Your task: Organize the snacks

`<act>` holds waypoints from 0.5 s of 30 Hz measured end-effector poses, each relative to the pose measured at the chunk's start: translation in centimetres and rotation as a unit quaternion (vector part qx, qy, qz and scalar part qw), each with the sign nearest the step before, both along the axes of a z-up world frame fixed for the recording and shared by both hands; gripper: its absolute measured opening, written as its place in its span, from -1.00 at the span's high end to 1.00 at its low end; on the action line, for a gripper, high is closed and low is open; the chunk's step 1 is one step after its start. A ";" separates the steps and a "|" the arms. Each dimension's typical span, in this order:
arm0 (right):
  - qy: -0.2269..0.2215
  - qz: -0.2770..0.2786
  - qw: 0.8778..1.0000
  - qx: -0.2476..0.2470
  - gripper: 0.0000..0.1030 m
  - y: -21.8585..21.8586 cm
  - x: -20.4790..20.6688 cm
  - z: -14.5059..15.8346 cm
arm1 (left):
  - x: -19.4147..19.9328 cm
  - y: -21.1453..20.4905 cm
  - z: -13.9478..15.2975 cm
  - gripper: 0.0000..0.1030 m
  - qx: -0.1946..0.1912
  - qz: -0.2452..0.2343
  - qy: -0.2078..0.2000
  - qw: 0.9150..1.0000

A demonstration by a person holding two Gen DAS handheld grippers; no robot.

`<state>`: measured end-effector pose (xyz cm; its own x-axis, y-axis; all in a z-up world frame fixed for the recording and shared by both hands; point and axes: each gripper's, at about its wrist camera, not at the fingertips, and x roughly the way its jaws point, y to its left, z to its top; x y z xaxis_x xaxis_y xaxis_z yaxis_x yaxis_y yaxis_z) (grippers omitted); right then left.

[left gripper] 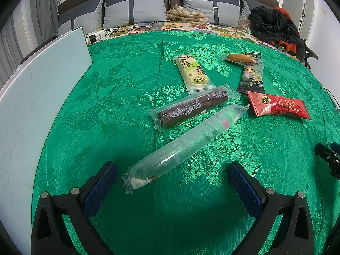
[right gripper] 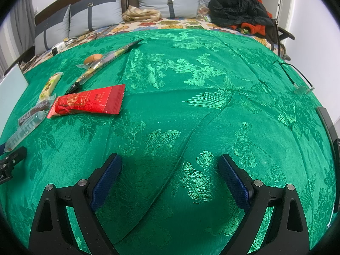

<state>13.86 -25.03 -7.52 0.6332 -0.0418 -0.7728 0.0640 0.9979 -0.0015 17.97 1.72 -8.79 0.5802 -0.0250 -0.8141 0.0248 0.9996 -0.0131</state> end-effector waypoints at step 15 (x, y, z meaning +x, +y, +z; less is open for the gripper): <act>0.000 0.000 1.000 0.000 -0.85 0.0 0.0 0.0 | 0.0 0.0 0.0 -1.00 0.000 0.000 0.000 1.000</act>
<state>13.85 -25.01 -7.50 0.6331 -0.0416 -0.7730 0.0638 0.9980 -0.0015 17.96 1.72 -8.78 0.5802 -0.0248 -0.8141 0.0246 0.9996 -0.0129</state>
